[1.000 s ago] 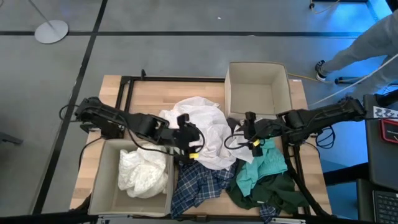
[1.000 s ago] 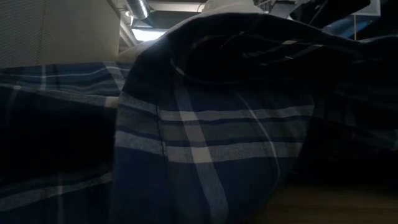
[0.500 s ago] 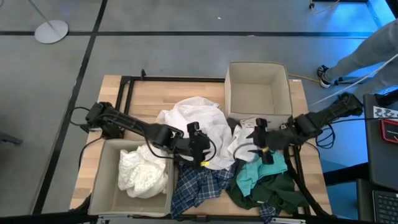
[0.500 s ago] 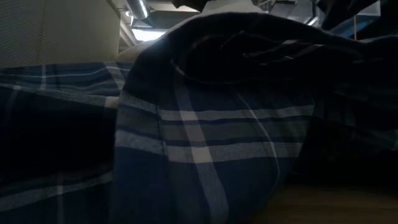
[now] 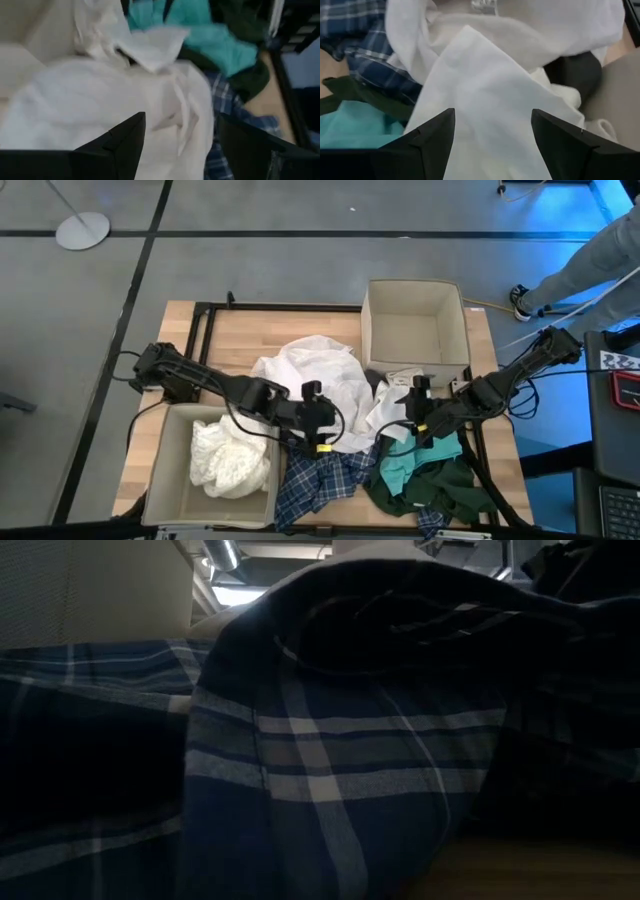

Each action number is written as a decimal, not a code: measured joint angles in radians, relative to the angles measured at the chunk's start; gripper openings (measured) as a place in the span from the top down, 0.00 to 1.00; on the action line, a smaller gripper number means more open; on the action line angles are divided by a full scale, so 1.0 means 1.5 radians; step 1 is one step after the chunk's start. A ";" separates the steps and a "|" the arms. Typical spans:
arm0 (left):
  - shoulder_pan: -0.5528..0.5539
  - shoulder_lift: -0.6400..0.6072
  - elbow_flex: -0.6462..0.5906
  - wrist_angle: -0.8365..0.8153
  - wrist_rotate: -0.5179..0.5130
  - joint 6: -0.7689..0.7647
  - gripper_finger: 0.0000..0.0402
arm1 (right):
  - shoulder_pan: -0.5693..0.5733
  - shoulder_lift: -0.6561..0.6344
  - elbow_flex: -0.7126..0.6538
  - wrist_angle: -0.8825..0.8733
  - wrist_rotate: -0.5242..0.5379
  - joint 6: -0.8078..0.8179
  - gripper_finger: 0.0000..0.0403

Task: Sort clothes
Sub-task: Put the white shirt into the bottom left brown laundry bin

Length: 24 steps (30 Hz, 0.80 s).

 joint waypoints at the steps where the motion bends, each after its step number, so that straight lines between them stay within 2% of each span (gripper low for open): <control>1: 0.001 0.005 -0.010 0.007 0.000 -0.004 0.42 | 0.000 0.000 -0.005 0.001 0.003 0.004 0.34; 8: 0.019 0.038 -0.025 0.039 -0.018 -0.031 0.42 | 0.000 0.000 -0.033 0.035 0.005 0.004 0.34; 13: 0.029 0.053 -0.026 0.084 -0.018 -0.021 0.42 | 0.000 0.000 -0.039 0.041 0.033 0.004 0.34; 21: 0.030 0.086 -0.027 0.089 -0.013 -0.013 0.42 | 0.000 0.000 -0.040 0.049 0.041 -0.002 0.34; 24: 0.032 0.096 -0.028 0.093 -0.013 0.002 0.45 | 0.000 0.000 -0.040 0.050 0.054 -0.007 0.34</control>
